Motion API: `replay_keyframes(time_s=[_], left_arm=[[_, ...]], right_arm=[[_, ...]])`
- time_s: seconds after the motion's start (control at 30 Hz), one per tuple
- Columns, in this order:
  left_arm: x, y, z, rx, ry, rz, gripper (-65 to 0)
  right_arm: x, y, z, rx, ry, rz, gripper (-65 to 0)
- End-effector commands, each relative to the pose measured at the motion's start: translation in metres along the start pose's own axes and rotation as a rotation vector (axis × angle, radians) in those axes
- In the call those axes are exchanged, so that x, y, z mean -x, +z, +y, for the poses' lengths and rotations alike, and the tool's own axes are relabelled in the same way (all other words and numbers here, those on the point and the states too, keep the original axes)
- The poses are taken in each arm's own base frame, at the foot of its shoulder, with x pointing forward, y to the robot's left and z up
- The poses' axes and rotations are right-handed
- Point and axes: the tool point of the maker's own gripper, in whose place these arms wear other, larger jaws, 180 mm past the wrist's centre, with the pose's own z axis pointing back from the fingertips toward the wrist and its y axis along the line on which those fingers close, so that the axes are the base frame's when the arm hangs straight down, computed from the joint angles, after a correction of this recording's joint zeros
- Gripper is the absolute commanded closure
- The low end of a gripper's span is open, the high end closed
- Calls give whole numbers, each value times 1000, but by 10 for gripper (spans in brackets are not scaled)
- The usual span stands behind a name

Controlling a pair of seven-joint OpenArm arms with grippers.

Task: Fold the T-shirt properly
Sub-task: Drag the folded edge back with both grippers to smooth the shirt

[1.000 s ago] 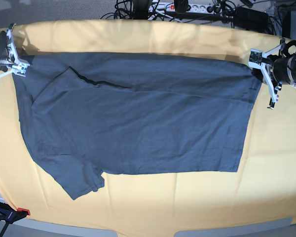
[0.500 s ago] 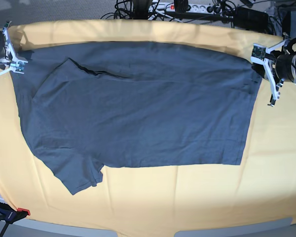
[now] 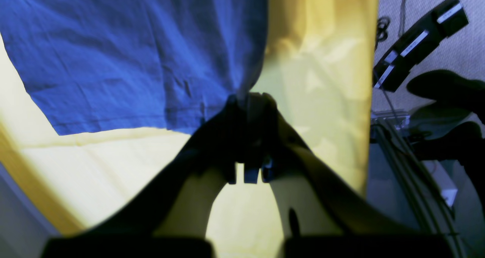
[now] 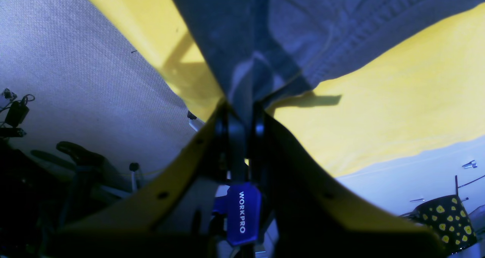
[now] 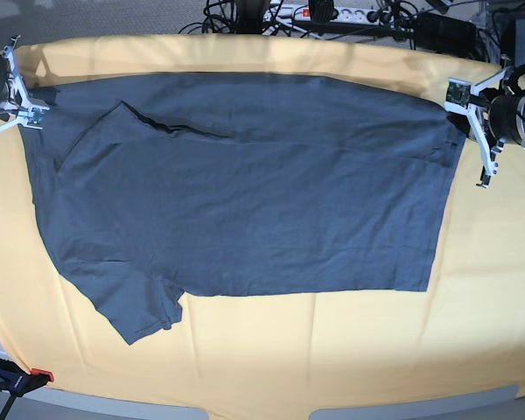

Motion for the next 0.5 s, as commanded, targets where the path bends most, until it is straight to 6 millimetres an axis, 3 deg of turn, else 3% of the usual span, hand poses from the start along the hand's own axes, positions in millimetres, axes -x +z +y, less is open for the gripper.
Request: replay_keyframes(time_s=[0.0,0.07,0.17,0.2,0.3,0.47], left_arm=[[2,4,3,-7,4,14,0],[6,4,2,0,23,40,-29],[15,5,0,11,46,88,-205],[18,5,-1,13,48,106,-244],[25,6,-1,12,45,149,-254],[24,9,2,0,26,168,-254]], right_arm=[[5,8,-10,32,12,25,0],[4,8,-9,25,10,20,-127],[0,8,0,-25,-2,-2,-324],[0,8,3,-38,-5,0,-347],[2,10,-1,-27,-6,14,-347],[-5,28,-30,60,-16,-9,-347]])
